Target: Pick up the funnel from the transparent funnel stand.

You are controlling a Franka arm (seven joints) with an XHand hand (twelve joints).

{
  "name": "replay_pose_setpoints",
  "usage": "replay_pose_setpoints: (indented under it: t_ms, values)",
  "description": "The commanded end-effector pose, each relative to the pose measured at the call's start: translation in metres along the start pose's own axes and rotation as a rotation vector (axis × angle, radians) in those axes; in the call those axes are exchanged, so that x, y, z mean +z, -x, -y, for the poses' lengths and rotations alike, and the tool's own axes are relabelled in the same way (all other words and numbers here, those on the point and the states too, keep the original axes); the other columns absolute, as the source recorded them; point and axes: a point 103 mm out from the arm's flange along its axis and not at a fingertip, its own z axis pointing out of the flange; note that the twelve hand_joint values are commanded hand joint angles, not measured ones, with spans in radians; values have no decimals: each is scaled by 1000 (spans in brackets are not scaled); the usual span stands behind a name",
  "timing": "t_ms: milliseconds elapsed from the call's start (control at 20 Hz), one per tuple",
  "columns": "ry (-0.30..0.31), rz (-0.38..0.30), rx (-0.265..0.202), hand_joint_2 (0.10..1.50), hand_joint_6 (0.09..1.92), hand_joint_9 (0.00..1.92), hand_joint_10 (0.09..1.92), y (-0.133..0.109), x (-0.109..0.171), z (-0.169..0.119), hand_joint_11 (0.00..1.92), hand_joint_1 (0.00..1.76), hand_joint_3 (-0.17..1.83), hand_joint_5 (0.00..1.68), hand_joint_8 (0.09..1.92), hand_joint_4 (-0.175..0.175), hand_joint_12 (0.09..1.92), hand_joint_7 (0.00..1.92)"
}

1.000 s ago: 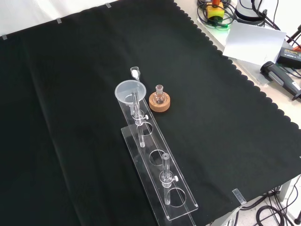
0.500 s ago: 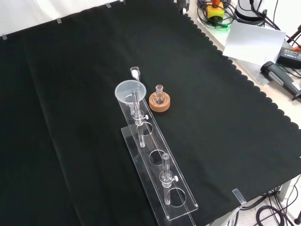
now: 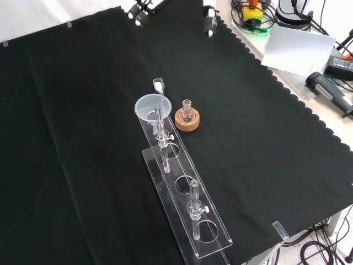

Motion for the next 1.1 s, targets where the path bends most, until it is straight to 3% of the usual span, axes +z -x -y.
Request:
replay_pose_setpoints:
  t_ms: [50, 150, 250, 350, 550, 1100]
  values:
    - [17, 8, 10, 631, 87, 0, 87, -13, 10, -20, 36, 333, 59, 0, 87, -22, 87, 0]
    - [57, 0, 17, 632, 87, 10, 87, -15, 15, -27, 30, 341, 57, 0, 87, -41, 87, 29]
    - [57, -1, 21, 639, 87, 56, 87, -17, 20, -35, 16, 345, 43, 0, 87, -70, 95, 109]
    - [40, 4, 20, 649, 87, 49, 230, -20, 25, -42, 4, 348, 21, 0, 174, -87, 280, 143]
    - [11, 13, 21, 653, 87, 3, 438, -26, 33, -56, 0, 352, 8, 0, 271, -89, 398, 131]
    - [-78, 42, 27, 653, 87, 0, 456, -38, 55, -82, 0, 358, 6, 0, 290, -92, 414, 112]
